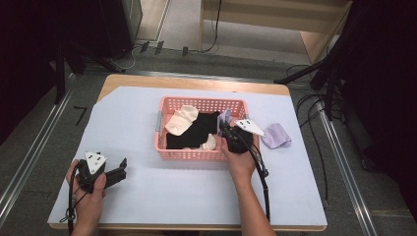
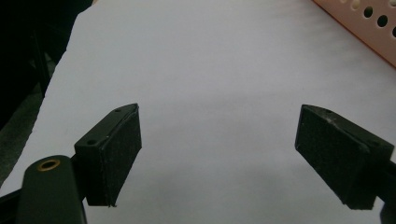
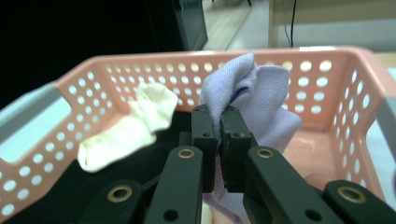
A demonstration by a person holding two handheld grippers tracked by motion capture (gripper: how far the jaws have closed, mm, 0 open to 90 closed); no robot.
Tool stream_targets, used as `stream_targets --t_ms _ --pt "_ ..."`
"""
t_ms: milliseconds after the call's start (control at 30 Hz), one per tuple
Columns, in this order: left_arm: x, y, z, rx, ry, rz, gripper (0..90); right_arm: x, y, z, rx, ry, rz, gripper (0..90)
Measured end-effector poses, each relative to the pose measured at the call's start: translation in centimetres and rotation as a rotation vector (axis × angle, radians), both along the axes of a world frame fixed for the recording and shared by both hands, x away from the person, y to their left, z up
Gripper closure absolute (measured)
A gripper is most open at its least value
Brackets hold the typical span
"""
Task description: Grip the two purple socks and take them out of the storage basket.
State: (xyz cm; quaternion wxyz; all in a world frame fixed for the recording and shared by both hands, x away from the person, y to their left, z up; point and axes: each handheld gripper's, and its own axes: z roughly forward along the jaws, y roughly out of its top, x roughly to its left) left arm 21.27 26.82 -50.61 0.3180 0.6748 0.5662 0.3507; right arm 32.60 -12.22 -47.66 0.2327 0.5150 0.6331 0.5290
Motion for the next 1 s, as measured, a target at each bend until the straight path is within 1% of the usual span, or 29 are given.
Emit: stream_targets --t_ms 33,67,133,167,200,267,400,533,600,667,700,800,867,1000 --pt "0.0 0.0 0.0 -0.002 -0.005 0.001 15.4 -0.1 0.0 0.0 0.009 -0.002 -0.002 86.6" --pt "0.0 0.0 0.0 -0.001 -0.005 0.001 15.4 -0.1 -0.1 0.1 0.014 -0.021 0.003 86.6" --pt "0.0 0.0 0.0 -0.001 0.0 0.0 15.4 -0.2 -0.1 0.2 0.01 -0.046 0.005 86.6" --pt "0.0 0.0 0.0 0.0 0.001 -0.001 15.4 -0.3 -0.1 0.3 0.007 -0.067 0.004 86.6" --pt "0.0 0.0 0.0 0.0 0.001 -0.001 15.4 -0.4 0.0 0.4 0.008 -0.073 0.0 86.6" --pt "0.0 0.0 0.0 -0.001 0.0 -0.001 15.4 -0.5 0.0 0.5 0.005 -0.104 0.002 86.6" --pt "0.0 0.0 0.0 -0.004 -0.003 0.0 15.4 -0.7 -0.1 0.9 0.007 -0.14 -0.007 86.6" --pt "0.0 0.0 0.0 -0.005 -0.004 0.0 15.4 -1.1 -0.4 1.3 -0.005 -0.195 0.013 86.5" --pt "0.0 0.0 0.0 -0.003 -0.002 0.0 15.4 -1.3 -0.6 1.5 -0.02 -0.221 0.014 86.5" --pt "0.0 0.0 0.0 -0.003 -0.004 0.0 15.4 -1.5 -1.0 1.8 -0.018 -0.242 0.011 86.5" --pt "0.0 0.0 0.0 -0.002 -0.004 0.0 15.4 -1.6 -1.1 1.9 -0.008 -0.236 0.006 86.5" --pt "0.0 0.0 0.0 -0.002 -0.006 -0.001 15.4 -1.7 -1.8 2.1 0.005 -0.257 -0.008 86.5" --pt "-0.1 0.0 0.0 0.0 -0.001 -0.002 15.4 -1.8 -2.4 2.4 0.013 -0.272 -0.015 86.5" --pt "0.0 0.0 0.0 -0.001 -0.008 -0.001 15.4 -1.9 -3.8 2.9 0.026 -0.308 -0.043 86.5"
